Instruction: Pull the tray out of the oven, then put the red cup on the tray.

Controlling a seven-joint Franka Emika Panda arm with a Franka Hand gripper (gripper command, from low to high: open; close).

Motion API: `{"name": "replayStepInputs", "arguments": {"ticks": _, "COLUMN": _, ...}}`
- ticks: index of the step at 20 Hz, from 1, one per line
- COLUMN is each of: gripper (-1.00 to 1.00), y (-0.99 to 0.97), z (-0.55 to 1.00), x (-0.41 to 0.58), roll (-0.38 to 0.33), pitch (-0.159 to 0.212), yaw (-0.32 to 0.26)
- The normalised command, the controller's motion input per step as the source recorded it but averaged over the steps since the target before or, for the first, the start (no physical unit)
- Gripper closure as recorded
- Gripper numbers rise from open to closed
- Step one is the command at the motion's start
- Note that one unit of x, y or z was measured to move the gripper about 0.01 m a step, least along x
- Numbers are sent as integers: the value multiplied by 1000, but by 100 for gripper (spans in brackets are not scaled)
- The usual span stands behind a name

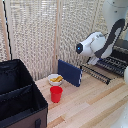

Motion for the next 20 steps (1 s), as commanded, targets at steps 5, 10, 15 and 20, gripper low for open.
{"name": "replayStepInputs", "arguments": {"ticks": 5, "gripper": -100, "y": -645, "z": -39, "x": 53, "roll": 2, "pitch": -6, "yaw": -74}}
{"name": "replayStepInputs", "arguments": {"ticks": 10, "gripper": -100, "y": -627, "z": 8, "x": 5, "roll": 31, "pitch": -5, "yaw": -65}}
{"name": "replayStepInputs", "arguments": {"ticks": 15, "gripper": 100, "y": -83, "z": 0, "x": 0, "roll": -3, "pitch": 0, "yaw": -11}}
{"name": "replayStepInputs", "arguments": {"ticks": 20, "gripper": 100, "y": 94, "z": 0, "x": 0, "roll": -66, "pitch": 0, "yaw": -62}}
